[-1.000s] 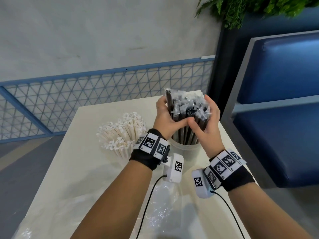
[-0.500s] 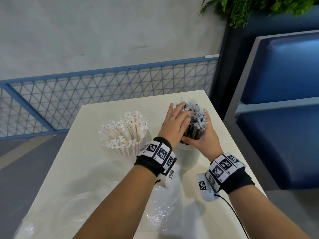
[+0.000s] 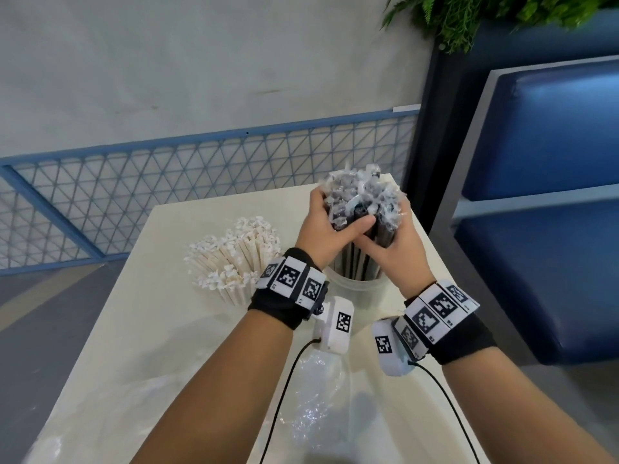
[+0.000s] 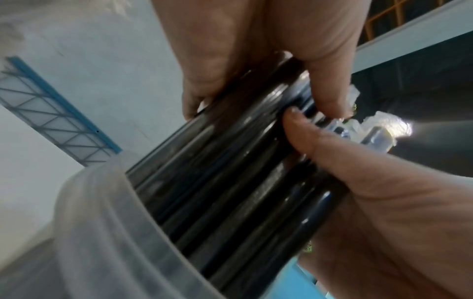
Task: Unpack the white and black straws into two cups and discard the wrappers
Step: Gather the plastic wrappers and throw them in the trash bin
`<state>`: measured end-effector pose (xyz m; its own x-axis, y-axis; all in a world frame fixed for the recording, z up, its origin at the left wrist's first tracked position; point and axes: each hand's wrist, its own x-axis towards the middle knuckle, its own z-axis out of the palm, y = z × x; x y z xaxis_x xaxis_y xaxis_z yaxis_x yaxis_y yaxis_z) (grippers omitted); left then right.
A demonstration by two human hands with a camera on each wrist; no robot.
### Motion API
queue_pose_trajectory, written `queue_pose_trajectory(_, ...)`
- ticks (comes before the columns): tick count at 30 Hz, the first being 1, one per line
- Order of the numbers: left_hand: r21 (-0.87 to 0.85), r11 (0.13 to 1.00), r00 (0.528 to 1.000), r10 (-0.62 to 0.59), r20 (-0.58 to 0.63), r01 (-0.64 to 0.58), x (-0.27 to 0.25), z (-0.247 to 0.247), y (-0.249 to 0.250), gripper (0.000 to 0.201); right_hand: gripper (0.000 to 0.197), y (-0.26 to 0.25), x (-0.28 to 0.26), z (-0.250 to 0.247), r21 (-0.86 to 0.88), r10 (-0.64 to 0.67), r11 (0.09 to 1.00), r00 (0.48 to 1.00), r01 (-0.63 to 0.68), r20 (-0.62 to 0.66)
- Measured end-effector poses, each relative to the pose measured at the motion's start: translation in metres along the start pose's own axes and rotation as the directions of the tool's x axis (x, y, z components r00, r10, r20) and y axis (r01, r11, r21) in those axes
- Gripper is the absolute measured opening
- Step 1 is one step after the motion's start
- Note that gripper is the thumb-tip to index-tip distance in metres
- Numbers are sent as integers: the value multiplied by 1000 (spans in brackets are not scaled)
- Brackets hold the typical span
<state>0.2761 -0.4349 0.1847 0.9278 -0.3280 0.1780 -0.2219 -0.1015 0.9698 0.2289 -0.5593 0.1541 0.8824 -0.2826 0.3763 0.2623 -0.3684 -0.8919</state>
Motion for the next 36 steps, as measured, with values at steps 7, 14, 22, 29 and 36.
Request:
queue_pose_trajectory(7, 245, 968, 998, -57, -11, 58, -31, -10, -16, 112, 99, 19, -37, 8, 98, 76, 993, 993, -67, -95)
queue_pose_trajectory(14, 549, 826, 992, 99, 79, -126, -104, -44, -31, 41, 49, 36, -79, 22, 125, 215, 976, 892, -180, -398)
queue_pose_trajectory(22, 837, 466, 932, -335, -134, 288, -167, -112, -90, 46, 47, 61, -132, 63, -266, 290, 936, 936, -233, 200)
queue_pose_trajectory(29, 925, 68, 685, -693, -226, 373, -186, -144, -131, 99, 89, 67, -169, 100, -667, 550, 740, 654, -92, 520)
queue_pose_trajectory(36, 974, -24, 687, -705, -175, 224, -182, -171, -137, 86, 86, 65, -178, 118, -682, 521, 729, 694, -61, 496)
